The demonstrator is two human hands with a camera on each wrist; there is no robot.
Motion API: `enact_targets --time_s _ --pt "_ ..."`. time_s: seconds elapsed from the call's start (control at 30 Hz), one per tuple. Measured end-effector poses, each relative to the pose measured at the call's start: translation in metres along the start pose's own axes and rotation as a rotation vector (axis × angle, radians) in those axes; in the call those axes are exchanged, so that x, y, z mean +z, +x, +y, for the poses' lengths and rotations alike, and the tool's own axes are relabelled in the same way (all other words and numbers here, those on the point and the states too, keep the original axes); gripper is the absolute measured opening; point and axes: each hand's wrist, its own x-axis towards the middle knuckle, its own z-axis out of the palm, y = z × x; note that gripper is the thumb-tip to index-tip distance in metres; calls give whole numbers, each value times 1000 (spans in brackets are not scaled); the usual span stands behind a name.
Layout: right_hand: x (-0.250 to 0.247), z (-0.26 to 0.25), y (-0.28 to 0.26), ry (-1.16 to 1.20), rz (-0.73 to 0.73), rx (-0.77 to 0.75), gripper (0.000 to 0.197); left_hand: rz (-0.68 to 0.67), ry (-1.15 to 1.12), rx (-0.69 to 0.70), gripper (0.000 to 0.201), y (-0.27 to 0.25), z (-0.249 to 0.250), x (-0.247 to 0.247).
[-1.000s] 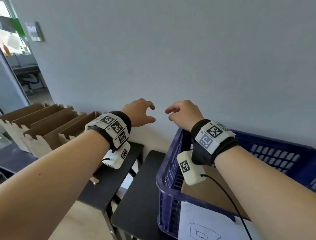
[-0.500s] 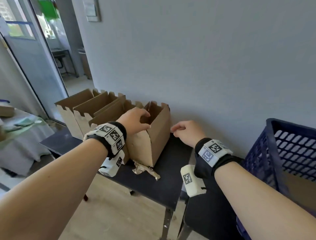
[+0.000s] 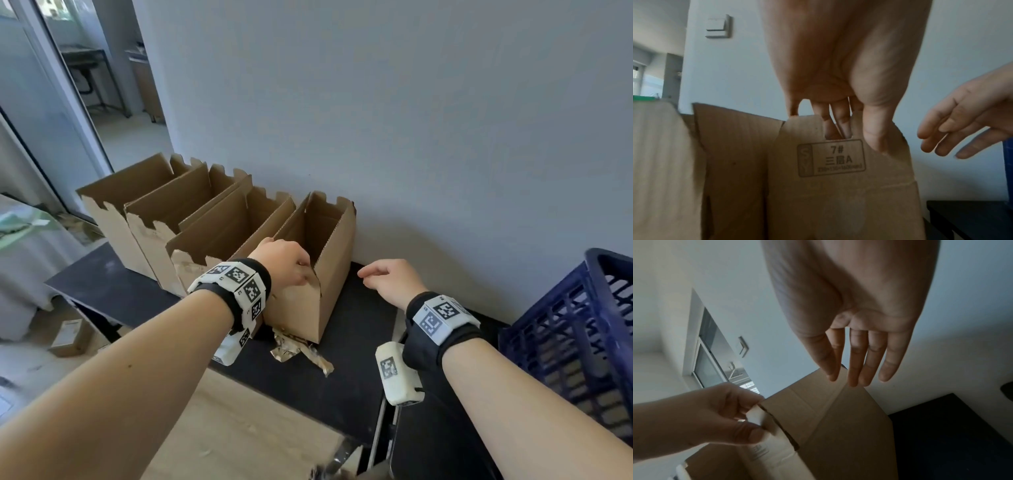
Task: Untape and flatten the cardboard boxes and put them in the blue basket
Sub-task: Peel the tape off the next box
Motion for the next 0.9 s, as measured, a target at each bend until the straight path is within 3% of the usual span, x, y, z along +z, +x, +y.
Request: enact_targets --time_s 0.17,0.27,0.37,0.53,0.73,0.9 --pt "-5 9 22 41 12 51 31 -24 -29 46 17 21 7 -3" --pt "-10 12 29 56 7 67 30 28 -164 77 20 30 11 -9" --pt "-17 10 31 79 27 87 25 102 -274 100 3 36 15 -23" --pt "-36 6 30 85 104 109 24 175 -348 167 6 47 22 -47" --pt "-55 1 21 130 197 113 24 212 -418 129 13 62 31 -62" --pt "-69 7 16 162 296 123 21 247 -616 46 12 76 35 -70"
